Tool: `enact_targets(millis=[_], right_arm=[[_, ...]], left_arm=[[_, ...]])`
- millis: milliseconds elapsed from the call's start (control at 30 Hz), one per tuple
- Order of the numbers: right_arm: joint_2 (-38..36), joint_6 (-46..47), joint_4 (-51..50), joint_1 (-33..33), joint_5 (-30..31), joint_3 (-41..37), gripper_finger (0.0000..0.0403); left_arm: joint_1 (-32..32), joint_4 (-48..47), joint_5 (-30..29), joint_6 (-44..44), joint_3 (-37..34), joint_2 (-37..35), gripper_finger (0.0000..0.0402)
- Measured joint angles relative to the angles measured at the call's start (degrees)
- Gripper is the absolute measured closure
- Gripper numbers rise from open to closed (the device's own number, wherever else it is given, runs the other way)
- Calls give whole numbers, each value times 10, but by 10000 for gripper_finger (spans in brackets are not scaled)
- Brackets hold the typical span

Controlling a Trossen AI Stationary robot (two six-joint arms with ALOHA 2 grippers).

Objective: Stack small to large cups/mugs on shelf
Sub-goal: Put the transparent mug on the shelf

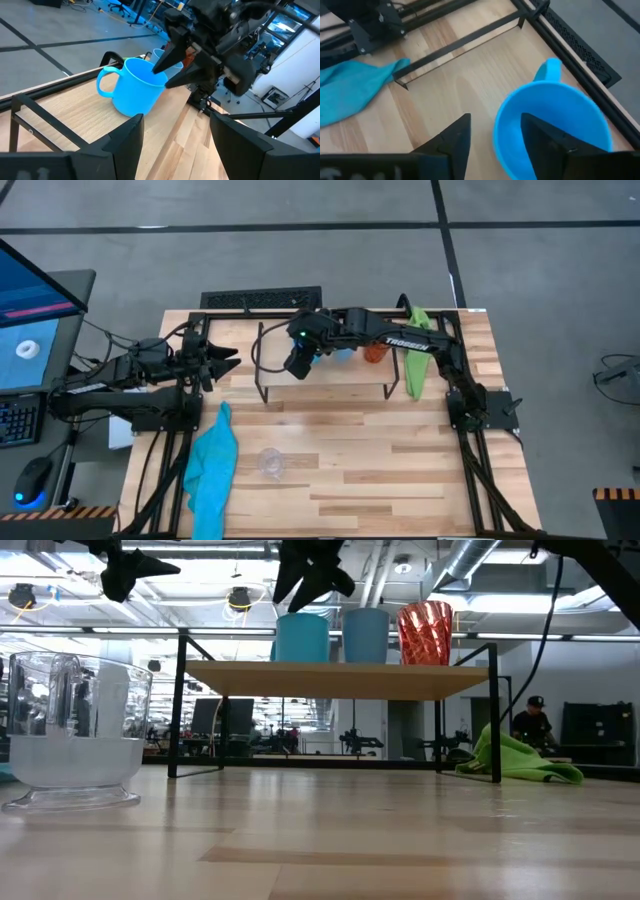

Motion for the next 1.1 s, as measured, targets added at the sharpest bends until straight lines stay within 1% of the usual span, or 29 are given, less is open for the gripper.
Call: enact_targets(millis=[100, 233, 500, 667, 800, 900, 933, 1000, 1100], right_arm=[[-12, 0, 2, 0, 0, 0, 196], [-33, 0, 4, 4, 0, 0, 196], [-158, -44, 27, 40, 4, 0, 219], [-229, -59, 28, 88, 4, 1, 225], [-259, -52, -27, 135, 7, 1, 227], [-268, -12, -64, 171, 7, 1, 227], [-270, 3, -75, 184, 13, 1, 227], [-269, 26, -92, 212, 44, 1, 227], [-256, 40, -98, 250, 83, 1, 227]], left_arm=[[0, 0, 0, 0, 0, 0, 182], [0, 0, 0, 0, 0, 0, 182], [0, 0, 0, 0, 0, 0, 182], [0, 0, 0, 4, 0, 0, 182], [0, 0, 11, 5, 0, 0, 182], [0, -1, 24, 7, 0, 0, 182], [0, -1, 28, 9, 0, 0, 182], [0, -1, 36, 13, 0, 0, 182], [0, -1, 43, 19, 0, 0, 182]])
